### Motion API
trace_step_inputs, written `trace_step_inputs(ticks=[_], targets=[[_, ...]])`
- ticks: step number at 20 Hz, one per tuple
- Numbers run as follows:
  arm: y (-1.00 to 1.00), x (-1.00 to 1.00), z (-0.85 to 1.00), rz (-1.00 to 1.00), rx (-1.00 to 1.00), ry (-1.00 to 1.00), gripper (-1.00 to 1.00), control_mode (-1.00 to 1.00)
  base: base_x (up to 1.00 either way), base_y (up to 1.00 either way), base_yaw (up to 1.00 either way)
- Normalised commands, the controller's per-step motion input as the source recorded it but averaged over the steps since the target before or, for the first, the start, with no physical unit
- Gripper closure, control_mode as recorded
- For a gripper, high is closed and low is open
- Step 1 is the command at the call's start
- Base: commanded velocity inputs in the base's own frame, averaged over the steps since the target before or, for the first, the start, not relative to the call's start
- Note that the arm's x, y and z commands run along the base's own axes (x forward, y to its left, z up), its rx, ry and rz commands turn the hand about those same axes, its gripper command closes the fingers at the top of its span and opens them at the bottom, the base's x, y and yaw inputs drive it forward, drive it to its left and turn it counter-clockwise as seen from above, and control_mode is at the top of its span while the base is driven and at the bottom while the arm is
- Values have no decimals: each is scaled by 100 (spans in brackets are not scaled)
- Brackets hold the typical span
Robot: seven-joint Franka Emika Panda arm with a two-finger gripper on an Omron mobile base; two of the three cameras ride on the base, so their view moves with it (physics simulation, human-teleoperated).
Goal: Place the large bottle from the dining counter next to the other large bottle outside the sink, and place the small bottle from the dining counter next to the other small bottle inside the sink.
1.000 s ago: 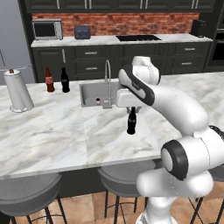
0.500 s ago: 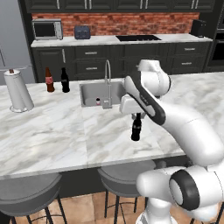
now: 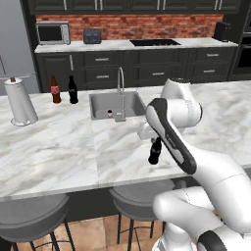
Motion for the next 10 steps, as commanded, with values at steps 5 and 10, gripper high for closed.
trace_step_inputs(ticks=[5,10], targets=[[0,0,0,0,0,0,100,-100,0,0,0],[0,0,0,0,0,0,100,-100,0,0,0]])
